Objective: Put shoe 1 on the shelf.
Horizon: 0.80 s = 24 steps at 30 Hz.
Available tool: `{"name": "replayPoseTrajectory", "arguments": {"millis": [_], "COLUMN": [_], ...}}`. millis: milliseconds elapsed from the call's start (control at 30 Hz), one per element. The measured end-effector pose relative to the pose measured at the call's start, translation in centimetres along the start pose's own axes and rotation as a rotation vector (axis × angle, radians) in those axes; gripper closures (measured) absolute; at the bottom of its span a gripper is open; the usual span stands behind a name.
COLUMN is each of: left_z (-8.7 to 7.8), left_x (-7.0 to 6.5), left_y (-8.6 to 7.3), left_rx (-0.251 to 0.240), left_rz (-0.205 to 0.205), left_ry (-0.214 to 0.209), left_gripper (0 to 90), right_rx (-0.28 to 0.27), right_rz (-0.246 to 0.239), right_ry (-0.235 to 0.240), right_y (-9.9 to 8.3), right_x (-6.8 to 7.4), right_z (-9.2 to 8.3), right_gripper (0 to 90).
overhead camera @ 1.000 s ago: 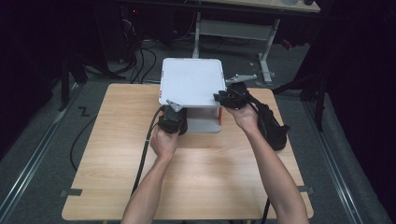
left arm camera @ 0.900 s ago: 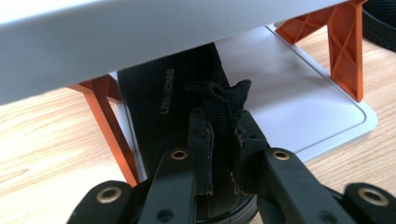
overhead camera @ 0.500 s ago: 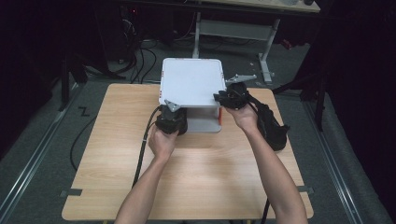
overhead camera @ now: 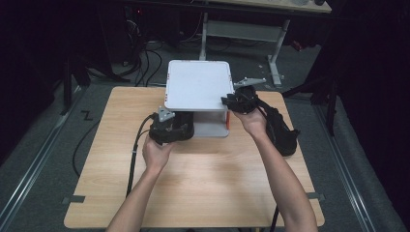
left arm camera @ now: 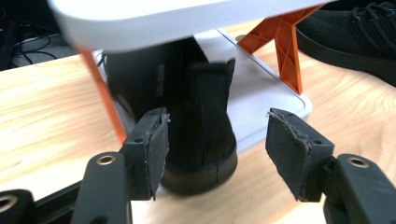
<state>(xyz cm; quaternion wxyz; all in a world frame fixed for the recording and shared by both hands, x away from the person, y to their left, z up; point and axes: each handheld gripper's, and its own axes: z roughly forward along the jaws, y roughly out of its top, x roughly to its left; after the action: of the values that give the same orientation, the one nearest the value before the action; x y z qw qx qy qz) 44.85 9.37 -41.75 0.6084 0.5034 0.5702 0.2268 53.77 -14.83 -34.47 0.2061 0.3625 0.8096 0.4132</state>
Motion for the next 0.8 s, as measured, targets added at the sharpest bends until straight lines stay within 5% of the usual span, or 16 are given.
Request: {"name": "replayPoseTrajectory", "arguments": {"millis": [233, 433, 600, 800], "left_z": [-3.4, -5.2, -6.5, -6.6], "left_x": [2.1, 4.2, 7.5, 9.3], "left_y": [0.3, -1.1, -3.3, -4.5], "left_rx": [-0.017, -0.006, 0.021, 0.037], "left_rz": [-0.042, -0.059, -0.101, -0.096], "left_ry": [-0.026, -0.002, 0.082, 0.138], "left_gripper": [39.1, 38.3, 37.1, 36.5], "right_rx": [0.011, 0.015, -0.04, -0.042], "right_rz": [0.025, 0.037, 0.108, 0.079], "right_ry": [-0.002, -0.004, 0.048, 0.046], "right_y": [0.1, 0.0, -0.8, -1.3], "right_x": [-0.2, -0.1, -0.7, -0.3], "right_z": [-0.1, -0.3, -0.7, -1.9], "right_gripper": [60.9, 59.6, 51.7, 54.8]}}
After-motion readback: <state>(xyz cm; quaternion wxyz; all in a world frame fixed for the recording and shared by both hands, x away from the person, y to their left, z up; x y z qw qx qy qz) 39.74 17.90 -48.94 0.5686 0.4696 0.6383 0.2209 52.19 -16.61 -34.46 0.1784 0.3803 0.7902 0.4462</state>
